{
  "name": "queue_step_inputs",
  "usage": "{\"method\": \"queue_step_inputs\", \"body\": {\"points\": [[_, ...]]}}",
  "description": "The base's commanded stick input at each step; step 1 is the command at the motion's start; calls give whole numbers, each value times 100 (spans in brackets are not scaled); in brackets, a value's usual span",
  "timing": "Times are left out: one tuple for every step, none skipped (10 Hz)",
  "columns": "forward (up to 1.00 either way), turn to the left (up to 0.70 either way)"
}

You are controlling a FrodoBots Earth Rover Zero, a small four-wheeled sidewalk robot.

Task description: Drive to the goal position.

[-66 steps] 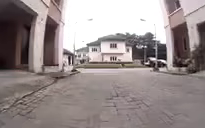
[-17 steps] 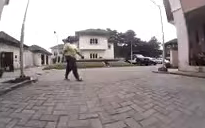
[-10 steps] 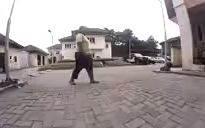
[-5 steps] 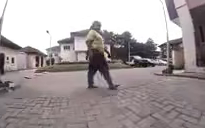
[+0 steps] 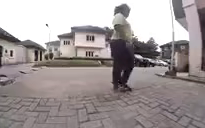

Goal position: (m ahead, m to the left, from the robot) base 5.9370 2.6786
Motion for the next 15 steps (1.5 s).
{"method": "queue_step_inputs", "body": {"points": [[70, 0], [70, 0], [70, 0], [70, 0], [70, 0], [70, 0], [70, 0], [70, 0], [70, 0], [70, 0], [70, 0], [70, 0], [70, 0], [70, 0], [70, 0]]}}
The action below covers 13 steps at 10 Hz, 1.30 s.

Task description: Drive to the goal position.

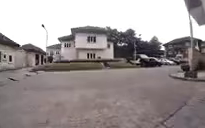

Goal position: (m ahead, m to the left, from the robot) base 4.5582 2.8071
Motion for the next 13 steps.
{"method": "queue_step_inputs", "body": {"points": [[70, 0], [70, 0], [70, 0], [70, 0], [70, 0], [70, 0], [70, 0], [70, 0], [70, 0], [70, 0], [70, 0], [70, 0], [70, 0]]}}
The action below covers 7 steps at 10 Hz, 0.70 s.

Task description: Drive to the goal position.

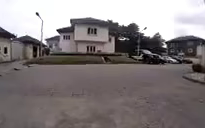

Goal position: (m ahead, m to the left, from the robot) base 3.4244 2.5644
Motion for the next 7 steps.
{"method": "queue_step_inputs", "body": {"points": [[70, 0], [70, 0], [70, 0], [70, 0], [70, 0], [70, 0], [70, 0]]}}
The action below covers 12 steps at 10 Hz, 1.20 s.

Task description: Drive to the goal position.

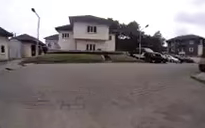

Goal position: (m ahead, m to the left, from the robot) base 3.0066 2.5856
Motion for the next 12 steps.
{"method": "queue_step_inputs", "body": {"points": [[70, 0], [70, 0], [70, 0], [70, 0], [70, 0], [70, 0], [70, 0], [70, -15], [70, -25], [70, -21], [70, 0], [70, 0]]}}
